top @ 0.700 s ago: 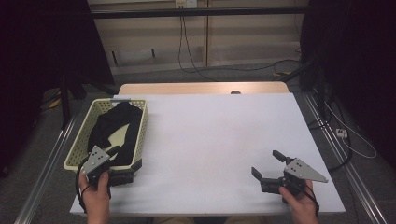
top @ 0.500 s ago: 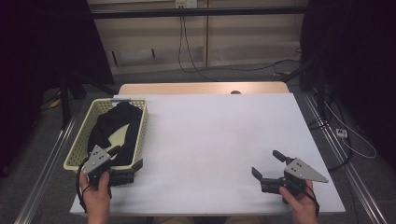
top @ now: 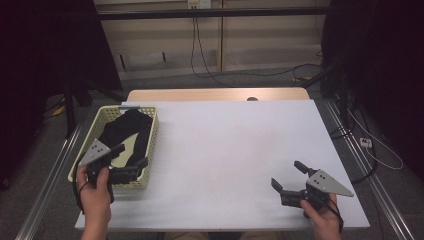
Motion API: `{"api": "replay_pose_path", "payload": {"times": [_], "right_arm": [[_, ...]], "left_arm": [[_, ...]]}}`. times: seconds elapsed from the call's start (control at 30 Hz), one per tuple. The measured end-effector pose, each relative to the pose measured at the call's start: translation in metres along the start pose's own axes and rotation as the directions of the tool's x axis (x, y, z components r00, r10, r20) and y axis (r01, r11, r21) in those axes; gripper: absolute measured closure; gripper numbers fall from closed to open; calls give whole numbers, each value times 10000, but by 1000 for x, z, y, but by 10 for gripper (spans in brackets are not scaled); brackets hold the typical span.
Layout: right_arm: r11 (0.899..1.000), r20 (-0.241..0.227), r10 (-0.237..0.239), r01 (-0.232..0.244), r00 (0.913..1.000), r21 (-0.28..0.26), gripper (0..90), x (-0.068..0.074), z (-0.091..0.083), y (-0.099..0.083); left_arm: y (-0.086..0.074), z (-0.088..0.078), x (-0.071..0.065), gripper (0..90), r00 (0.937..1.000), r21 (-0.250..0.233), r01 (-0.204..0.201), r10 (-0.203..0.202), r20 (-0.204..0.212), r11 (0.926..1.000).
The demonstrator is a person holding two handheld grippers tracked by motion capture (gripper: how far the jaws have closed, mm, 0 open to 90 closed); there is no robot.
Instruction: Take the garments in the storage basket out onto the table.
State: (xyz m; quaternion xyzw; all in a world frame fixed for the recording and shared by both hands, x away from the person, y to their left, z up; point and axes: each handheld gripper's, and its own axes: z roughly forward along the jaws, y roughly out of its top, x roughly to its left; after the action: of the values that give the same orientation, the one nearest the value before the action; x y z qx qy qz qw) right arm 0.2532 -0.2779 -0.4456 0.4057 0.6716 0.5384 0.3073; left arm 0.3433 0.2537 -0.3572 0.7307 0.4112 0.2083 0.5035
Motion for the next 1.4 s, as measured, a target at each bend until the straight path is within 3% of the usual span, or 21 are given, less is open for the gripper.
{"api": "replay_pose_path", "payload": {"times": [0.13,0.33,0.5,0.57,0.63,0.67,0.83,0.9,0.93,0.97,1.03,1.07,1.1,1.13,1.17,1.23,1.33,1.4], "right_arm": [[10000,-28,-61,61,10000,39,24,1,1,0],[10000,-47,-67,68,10000,21,24,0,2,0],[10000,-60,-61,60,10000,-26,24,0,0,1],[10000,-38,-31,31,10000,-16,24,-1,0,0],[10000,-47,-21,21,10000,-14,24,-2,0,0],[10000,-39,-9,8,10000,-10,24,-2,0,0],[10000,-57,9,-9,10000,-32,24,-2,-1,0],[10000,-70,6,-6,10000,-28,24,-2,-1,0],[10000,-80,14,-15,10000,-29,24,-2,-1,0],[10000,-86,22,-22,10000,-31,24,-3,-1,0],[10000,-87,19,-19,10000,-36,24,-3,-1,0],[10000,-87,19,-19,10000,-36,24,-3,-1,0],[10000,-88,18,-19,10000,-32,24,-3,-1,0],[10000,-88,18,-19,10000,-32,24,-3,-1,0],[10000,-96,15,-15,10000,-30,24,-3,-1,0],[10000,-96,13,-13,10000,-34,25,-4,-1,0],[10000,-92,16,-16,10000,-49,24,-4,-1,0],[10000,-96,35,-36,9999,-51,25,-4,-1,0]], "left_arm": [[18,6,14,32,10000,209,73,-72,-37,9998],[20,25,34,34,9985,473,545,-540,-107,9974],[13,47,57,47,9907,1028,1317,-1274,-476,9859],[8,58,67,48,9839,1222,1726,-1651,-686,9774],[7,63,70,52,9821,1326,1792,-1692,-829,9748],[5,71,74,56,9798,1615,1864,-1713,-1030,9691],[3,85,79,59,9806,2169,1759,-1517,-1238,9602],[1,96,79,64,9823,2731,1630,-1301,-1346,9481],[0,99,79,69,9850,2875,1474,-1143,-1289,9464],[0,99,79,69,9850,2875,1474,-1143,-1289,9464],[-3,106,82,93,9829,3239,1588,-1182,-1414,9327],[-3,106,82,86,9829,3239,1588,-1182,-1414,9327],[-5,109,84,82,9800,3441,1727,-1261,-1536,9229],[-5,109,84,83,9800,3441,1727,-1261,-1536,9229],[-6,111,84,83,9791,3585,1706,-1169,-1667,9178],[-8,115,84,81,9832,3924,1511,-967,-1548,9073],[-10,117,83,95,9817,4016,1552,-956,-1645,9026],[-12,120,83,96,9809,4298,1558,-878,-1737,8894]]}}
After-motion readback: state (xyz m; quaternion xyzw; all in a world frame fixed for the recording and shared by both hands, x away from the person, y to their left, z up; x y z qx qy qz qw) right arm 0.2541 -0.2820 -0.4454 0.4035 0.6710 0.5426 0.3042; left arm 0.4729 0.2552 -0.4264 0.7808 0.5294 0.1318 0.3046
